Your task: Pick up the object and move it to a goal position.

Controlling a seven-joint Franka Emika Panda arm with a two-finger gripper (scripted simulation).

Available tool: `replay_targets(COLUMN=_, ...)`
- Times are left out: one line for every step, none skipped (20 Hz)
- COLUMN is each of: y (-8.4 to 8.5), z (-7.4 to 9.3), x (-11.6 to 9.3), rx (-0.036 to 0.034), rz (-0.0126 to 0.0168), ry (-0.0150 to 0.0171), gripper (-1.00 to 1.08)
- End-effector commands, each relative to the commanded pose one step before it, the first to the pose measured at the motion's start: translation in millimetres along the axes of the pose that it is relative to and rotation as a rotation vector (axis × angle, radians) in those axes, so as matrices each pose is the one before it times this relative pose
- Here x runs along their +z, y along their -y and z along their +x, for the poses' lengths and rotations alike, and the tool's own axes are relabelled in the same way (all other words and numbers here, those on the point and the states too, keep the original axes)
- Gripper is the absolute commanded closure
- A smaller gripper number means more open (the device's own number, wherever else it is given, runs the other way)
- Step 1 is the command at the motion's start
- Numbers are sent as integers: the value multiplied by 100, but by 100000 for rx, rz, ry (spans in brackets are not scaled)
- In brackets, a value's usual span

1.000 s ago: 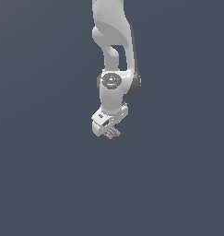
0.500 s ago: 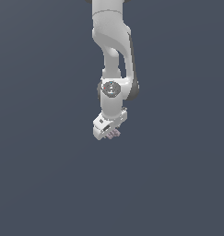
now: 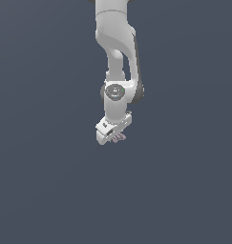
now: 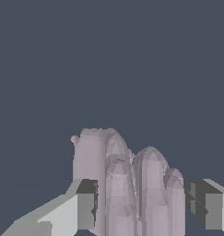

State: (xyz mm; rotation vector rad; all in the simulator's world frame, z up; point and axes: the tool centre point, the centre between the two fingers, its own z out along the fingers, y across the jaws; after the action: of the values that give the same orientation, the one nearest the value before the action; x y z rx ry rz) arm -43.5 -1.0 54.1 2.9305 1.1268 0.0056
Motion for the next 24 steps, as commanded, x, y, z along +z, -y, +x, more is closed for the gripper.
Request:
replay_targets(y=-12, z=34, x=-39, rx=-25, rz=-65, ry=-66, gripper=108)
replay_targets(y=6, z=13, x=-30, rx=0, rz=0, ry=0, gripper=108)
replay_targets(y=19, z=38, x=-90, rx=0, rz=0, ry=0, gripper=108)
replay_targets(y=31, z=63, x=-150, rx=0, rz=0, ry=0, gripper=108)
replay_targets(y=43, z=89, x=-210, rx=0, rz=0, ry=0, gripper=108)
replay_targets(y=56, z=114, x=-270, rx=0, rz=0, ry=0, gripper=108)
replay_targets(y=68, z=139, x=-328, rx=0, rz=0, ry=0, gripper=108)
replay_targets(y=79, z=163, x=-386, rx=0, rz=0, ry=0, gripper=108)
replay_targets(y=91, z=187, x=-443, rx=0, rz=0, ry=0, gripper=108)
replay_targets(y=102, z=211, x=-499, rx=0, rz=0, ry=0, gripper=108)
replay_targets(y=113, z=235, x=-554, rx=0, rz=0, ry=0, gripper=108)
replay_targets(y=140, z=277, x=-577, rx=-43, rz=30, ry=45, gripper=108)
replay_targets(y=135, z=280, x=-661, rx=0, rz=0, ry=0, gripper=108)
replay_targets(y=145, z=302, x=-712, rx=0, rz=0, ry=0, gripper=108)
replay_targets(y=155, z=324, x=-763, rx=0, rz=0, ry=0, gripper=108)
replay_targets(y=165, z=346, x=-813, rx=0, rz=0, ry=0, gripper=108)
replay_targets(y=183, z=381, x=-839, rx=-28, rz=30, ry=27, gripper=108)
replay_targets(y=183, z=388, x=-911, rx=0, rz=0, ry=0, gripper=108)
replay_targets(y=192, z=408, x=-956, rx=0, rz=0, ry=0, gripper=108)
replay_targets(y=198, z=425, x=-992, rx=0, rz=0, ry=0, gripper=108)
replay_targets(y=211, z=455, x=-985, rx=-34, rz=49, ry=34, gripper=108)
replay_targets(y=206, z=447, x=-1040, rx=0, rz=0, ry=0, gripper=108)
replay_targets(y=206, z=452, x=-1046, rx=0, rz=0, ry=0, gripper=108)
replay_targets(y=204, z=450, x=-1039, rx=0, rz=0, ry=0, gripper=108)
